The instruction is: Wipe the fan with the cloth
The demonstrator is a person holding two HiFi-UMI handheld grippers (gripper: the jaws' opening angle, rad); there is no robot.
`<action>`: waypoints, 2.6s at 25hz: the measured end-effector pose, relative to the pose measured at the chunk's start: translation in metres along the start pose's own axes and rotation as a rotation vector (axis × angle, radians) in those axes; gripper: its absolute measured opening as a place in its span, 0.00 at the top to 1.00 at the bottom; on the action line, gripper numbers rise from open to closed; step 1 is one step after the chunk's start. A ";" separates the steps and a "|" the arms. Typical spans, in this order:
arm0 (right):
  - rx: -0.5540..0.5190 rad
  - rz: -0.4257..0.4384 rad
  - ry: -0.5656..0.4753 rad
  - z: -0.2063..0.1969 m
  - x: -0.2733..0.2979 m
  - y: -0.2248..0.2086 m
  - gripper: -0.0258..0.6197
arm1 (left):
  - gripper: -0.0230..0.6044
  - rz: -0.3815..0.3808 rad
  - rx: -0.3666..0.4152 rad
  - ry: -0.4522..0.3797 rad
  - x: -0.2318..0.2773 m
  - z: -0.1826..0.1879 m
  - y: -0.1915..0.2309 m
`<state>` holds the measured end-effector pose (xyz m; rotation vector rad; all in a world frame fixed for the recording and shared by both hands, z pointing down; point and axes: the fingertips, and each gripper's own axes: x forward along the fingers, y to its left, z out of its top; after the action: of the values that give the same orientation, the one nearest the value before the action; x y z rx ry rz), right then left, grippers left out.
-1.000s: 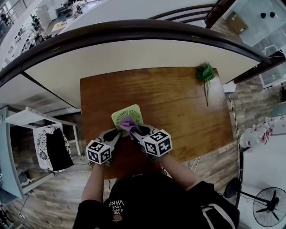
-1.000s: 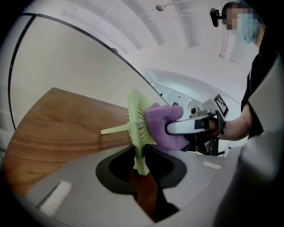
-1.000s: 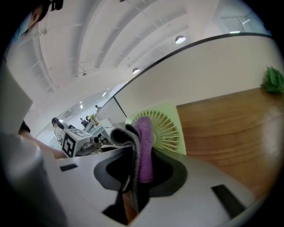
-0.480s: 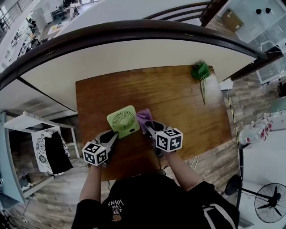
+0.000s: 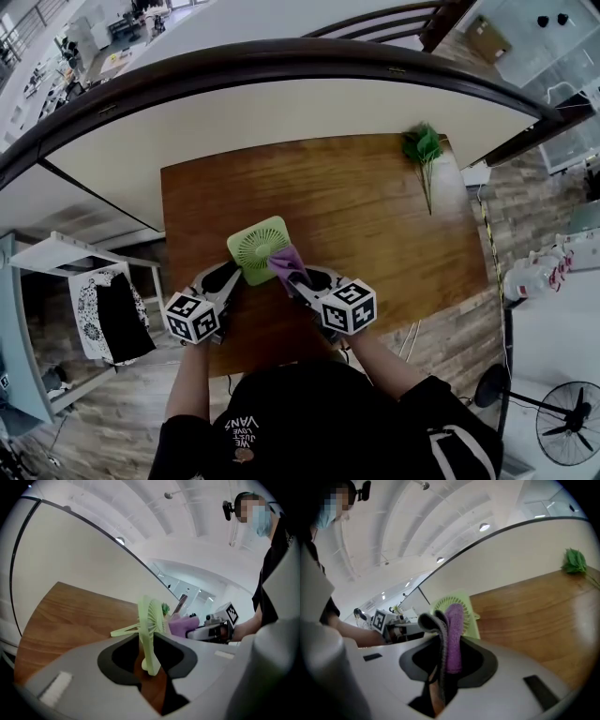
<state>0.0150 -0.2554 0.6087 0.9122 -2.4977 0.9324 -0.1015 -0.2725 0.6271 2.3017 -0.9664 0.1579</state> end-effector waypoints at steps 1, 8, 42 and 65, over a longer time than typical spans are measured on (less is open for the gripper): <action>-0.008 0.025 0.012 -0.004 0.005 0.009 0.80 | 0.83 -0.007 -0.004 -0.017 -0.001 0.006 -0.001; -0.119 0.155 0.105 -0.029 0.040 0.054 0.80 | 0.77 -0.050 -0.026 -0.053 0.004 0.025 -0.005; 0.127 -0.212 0.020 -0.031 -0.036 -0.082 0.80 | 0.79 -0.015 0.014 0.014 0.011 0.026 0.006; 0.186 -0.170 -0.424 0.028 -0.108 0.048 0.80 | 0.79 -0.063 0.163 -0.204 -0.075 0.051 -0.081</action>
<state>0.0616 -0.1975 0.5128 1.4945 -2.6420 1.0130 -0.1073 -0.2147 0.5201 2.5333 -1.0117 -0.0261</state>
